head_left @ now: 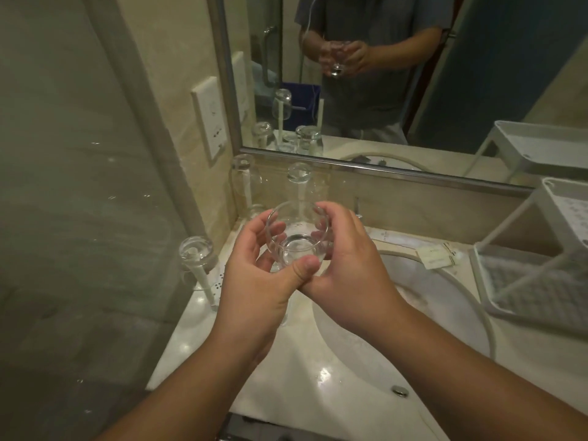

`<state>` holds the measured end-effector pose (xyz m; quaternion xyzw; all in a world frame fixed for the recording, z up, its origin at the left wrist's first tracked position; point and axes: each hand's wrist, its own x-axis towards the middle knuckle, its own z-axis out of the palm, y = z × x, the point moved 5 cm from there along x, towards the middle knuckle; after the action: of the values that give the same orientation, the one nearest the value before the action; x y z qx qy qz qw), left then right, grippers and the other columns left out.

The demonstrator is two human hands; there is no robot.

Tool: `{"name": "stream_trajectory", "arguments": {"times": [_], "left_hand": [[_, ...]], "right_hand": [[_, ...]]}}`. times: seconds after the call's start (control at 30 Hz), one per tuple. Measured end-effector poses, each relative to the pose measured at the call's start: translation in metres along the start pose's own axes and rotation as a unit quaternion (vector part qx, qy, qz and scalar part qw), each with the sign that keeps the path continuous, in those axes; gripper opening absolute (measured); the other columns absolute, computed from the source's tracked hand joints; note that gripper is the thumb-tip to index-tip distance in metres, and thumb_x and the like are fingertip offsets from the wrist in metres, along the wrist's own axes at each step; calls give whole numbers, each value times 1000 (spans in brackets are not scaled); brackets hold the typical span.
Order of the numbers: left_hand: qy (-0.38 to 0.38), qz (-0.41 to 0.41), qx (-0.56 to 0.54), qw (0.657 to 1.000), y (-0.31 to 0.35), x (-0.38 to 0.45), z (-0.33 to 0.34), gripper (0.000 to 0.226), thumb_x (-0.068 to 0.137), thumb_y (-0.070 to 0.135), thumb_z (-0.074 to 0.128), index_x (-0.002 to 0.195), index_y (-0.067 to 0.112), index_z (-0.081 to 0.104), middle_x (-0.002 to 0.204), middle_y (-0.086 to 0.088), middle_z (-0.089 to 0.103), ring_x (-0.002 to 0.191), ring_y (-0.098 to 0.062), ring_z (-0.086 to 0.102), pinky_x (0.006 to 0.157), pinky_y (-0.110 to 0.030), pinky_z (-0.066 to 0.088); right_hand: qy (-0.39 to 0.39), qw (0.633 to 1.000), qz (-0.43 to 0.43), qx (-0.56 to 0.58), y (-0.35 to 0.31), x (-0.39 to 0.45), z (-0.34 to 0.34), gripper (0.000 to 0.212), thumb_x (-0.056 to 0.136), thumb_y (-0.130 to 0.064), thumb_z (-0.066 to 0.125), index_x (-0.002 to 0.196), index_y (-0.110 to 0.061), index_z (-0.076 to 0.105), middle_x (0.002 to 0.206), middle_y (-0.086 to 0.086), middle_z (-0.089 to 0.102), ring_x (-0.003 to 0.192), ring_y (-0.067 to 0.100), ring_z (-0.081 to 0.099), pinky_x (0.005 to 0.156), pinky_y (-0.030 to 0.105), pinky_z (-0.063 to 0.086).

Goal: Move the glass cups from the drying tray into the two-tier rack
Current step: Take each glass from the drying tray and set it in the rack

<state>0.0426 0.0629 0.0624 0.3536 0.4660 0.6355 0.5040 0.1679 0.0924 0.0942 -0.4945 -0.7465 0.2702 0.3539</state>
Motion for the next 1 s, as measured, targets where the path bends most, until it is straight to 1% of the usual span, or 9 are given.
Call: {"name": "stream_trajectory", "arguments": {"times": [0.1, 0.17, 0.27, 0.33, 0.5, 0.7, 0.8, 0.93, 1.0], "left_hand": [[-16, -10, 14, 1000, -13, -1, 20, 83, 50, 25, 91, 126, 35, 59, 126, 9, 66, 122, -13, 62, 98, -36, 51], [-28, -15, 21, 999, -21, -3, 37, 81, 52, 22, 91, 126, 34, 59, 127, 9, 66, 122, -12, 62, 97, -35, 52], [-47, -27, 25, 998, -35, -9, 66, 72, 59, 12, 84, 123, 33, 60, 122, 12, 68, 114, -7, 65, 84, -23, 55], [-63, -33, 38, 997, -46, -13, 87, 68, 60, 12, 83, 121, 35, 60, 118, 15, 69, 111, -5, 66, 81, -19, 54], [-87, -58, 84, 991, -78, -24, 142, 69, 59, 16, 84, 121, 35, 60, 122, 13, 68, 115, 0, 63, 86, -18, 52], [-132, -109, 152, 973, -125, -35, 210, 72, 59, 18, 87, 124, 35, 61, 123, 13, 68, 116, 0, 62, 94, -28, 53], [-157, -139, 189, 959, -150, -42, 243, 76, 60, 18, 90, 127, 37, 61, 121, 16, 67, 114, 1, 62, 91, -26, 52], [-171, -157, 262, 937, -184, -49, 286, 85, 51, 45, 86, 131, 50, 57, 115, 11, 63, 103, -6, 61, 82, -26, 53], [-189, -156, 288, 926, -199, -51, 309, 90, 49, 54, 80, 135, 51, 54, 113, 6, 61, 91, -10, 59, 76, -24, 50]], "right_hand": [[10, 1000, 19, -4, 18, -7, -17, 82, 68, -32, 83, 137, -29, 39, 125, -12, 45, 110, -1, 50, 91, 11, 44], [21, 999, 30, -8, 32, -13, -30, 81, 68, -32, 83, 137, -27, 40, 126, -11, 46, 111, 2, 50, 93, 20, 47], [36, 998, 52, -1, 55, -25, -51, 81, 66, -34, 83, 135, -28, 42, 125, -12, 47, 110, 4, 52, 92, 30, 50], [42, 997, 65, -1, 73, -33, -67, 80, 65, -36, 83, 134, -29, 42, 124, -13, 48, 109, 3, 52, 90, 29, 51], [62, 993, 103, 3, 122, -59, -111, 83, 64, -33, 85, 135, -29, 42, 123, -16, 46, 110, 1, 50, 91, 21, 48], [77, 987, 141, -5, 189, -91, -162, 78, 62, -33, 86, 128, -29, 45, 118, -15, 46, 107, 3, 51, 89, 21, 47], [84, 983, 164, -8, 226, -109, -185, 80, 63, -30, 86, 131, -24, 44, 122, -10, 47, 110, 5, 51, 92, 23, 47], [90, 978, 189, -14, 272, -127, -215, 78, 64, -28, 85, 130, -26, 44, 122, -9, 48, 106, 3, 51, 88, 21, 47], [95, 974, 203, -12, 293, -135, -231, 76, 64, -33, 84, 129, -26, 45, 121, -8, 48, 104, 3, 51, 87, 23, 48]]}}
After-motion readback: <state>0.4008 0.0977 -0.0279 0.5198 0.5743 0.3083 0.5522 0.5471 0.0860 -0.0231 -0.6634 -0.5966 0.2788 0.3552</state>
